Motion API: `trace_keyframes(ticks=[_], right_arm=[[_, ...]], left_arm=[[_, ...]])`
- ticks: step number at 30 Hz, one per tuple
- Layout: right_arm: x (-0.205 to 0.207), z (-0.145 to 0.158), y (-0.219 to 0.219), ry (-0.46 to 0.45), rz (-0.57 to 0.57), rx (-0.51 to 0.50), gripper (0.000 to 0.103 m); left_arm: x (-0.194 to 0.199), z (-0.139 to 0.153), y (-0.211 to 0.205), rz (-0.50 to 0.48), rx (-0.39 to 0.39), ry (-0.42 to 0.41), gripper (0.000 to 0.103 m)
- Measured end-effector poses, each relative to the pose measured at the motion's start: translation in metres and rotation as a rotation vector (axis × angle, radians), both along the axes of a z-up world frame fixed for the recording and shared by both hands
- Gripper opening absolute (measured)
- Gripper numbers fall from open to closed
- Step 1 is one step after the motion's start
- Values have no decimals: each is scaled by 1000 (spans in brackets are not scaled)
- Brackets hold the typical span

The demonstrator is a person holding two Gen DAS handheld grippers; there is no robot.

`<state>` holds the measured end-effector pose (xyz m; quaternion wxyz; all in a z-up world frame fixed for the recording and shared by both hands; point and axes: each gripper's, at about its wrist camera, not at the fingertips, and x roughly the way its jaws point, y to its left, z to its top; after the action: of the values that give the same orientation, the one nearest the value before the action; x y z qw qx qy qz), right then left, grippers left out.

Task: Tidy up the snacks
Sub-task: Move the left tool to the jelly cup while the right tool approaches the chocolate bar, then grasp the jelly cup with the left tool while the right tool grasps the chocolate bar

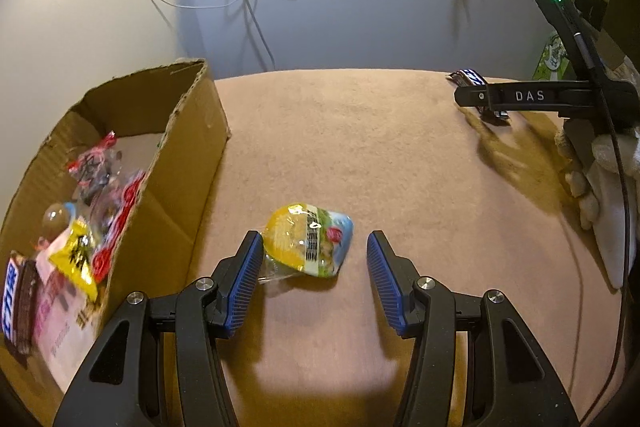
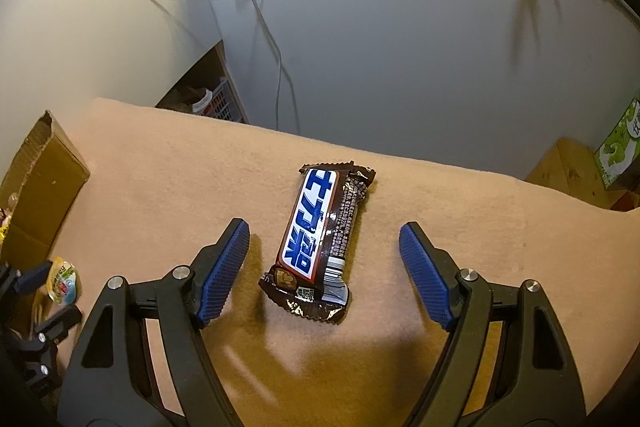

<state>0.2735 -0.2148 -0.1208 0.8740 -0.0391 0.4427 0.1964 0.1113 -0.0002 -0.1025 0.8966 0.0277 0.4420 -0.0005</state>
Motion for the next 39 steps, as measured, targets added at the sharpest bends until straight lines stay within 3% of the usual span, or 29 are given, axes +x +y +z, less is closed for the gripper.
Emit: trace_keyframes(ticks=[6, 11, 14, 22, 24, 26, 36, 39], right_arm=[[1, -1, 4, -13, 1, -13, 81], [-1, -2, 10, -33, -6, -48, 75], [-1, 0, 9, -41, -16, -51, 66], [0, 1, 7, -45, -21, -53, 58], [0, 2, 7, -44, -20, -55, 58], [0, 2, 7, -43, -20, -54, 59], [0, 2, 5, -42, -19, -48, 59], [0, 2, 4, -42, -18, -45, 59]], left_arm=[[8, -5, 0, -16, 4, 5, 52], [2, -4, -9, -50, 20, -10, 30], [2, -4, -12, -60, 33, -15, 26], [6, -2, -9, -57, 21, -14, 28], [5, 0, -10, -66, 23, -30, 35], [3, 2, -13, -72, 20, -40, 52], [19, 3, -36, -115, 29, -51, 52], [28, -4, -43, -118, 50, -32, 39]])
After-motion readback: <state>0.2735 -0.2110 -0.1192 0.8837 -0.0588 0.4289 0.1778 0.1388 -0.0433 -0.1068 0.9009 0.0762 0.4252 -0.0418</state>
